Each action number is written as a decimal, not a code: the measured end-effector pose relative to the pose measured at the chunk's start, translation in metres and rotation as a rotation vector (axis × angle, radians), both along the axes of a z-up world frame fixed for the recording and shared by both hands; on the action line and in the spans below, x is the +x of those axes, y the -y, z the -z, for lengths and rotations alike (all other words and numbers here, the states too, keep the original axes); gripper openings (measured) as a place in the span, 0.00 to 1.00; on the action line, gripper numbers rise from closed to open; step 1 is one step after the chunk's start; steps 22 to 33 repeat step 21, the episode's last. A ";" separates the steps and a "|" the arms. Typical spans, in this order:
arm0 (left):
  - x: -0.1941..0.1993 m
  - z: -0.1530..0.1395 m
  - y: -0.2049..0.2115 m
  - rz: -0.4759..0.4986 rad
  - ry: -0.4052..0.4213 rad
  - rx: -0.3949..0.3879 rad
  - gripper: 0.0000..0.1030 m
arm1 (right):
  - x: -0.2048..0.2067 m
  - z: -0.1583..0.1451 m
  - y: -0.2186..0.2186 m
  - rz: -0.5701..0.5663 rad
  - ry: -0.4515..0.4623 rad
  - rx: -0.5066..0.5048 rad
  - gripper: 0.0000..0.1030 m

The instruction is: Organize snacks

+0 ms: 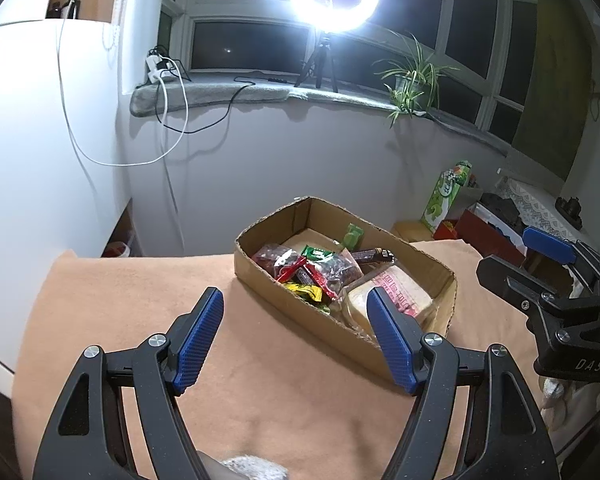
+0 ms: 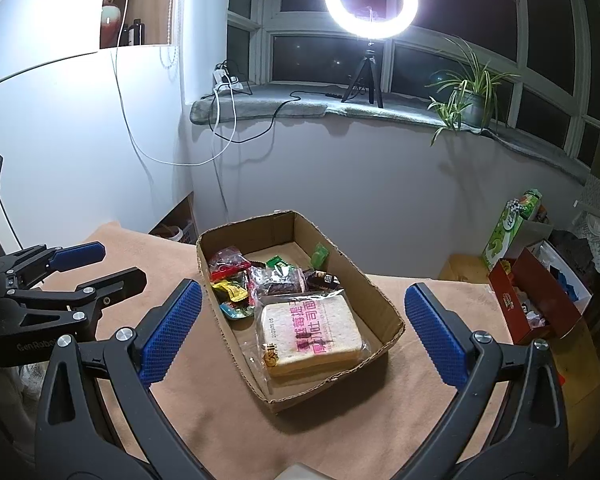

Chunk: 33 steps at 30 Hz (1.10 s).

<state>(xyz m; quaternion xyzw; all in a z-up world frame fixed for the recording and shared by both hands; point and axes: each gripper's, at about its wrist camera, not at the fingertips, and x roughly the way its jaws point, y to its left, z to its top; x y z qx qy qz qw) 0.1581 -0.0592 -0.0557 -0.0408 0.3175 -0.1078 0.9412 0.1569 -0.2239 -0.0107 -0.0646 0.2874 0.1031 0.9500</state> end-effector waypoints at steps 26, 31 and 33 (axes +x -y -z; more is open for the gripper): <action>-0.003 -0.002 0.000 -0.007 0.021 0.018 0.72 | -0.001 0.003 0.001 -0.006 -0.003 0.000 1.00; -0.003 -0.002 0.000 -0.007 0.021 0.018 0.72 | -0.001 0.003 0.001 -0.006 -0.003 0.000 1.00; -0.003 -0.002 0.000 -0.007 0.021 0.018 0.72 | -0.001 0.003 0.001 -0.006 -0.003 0.000 1.00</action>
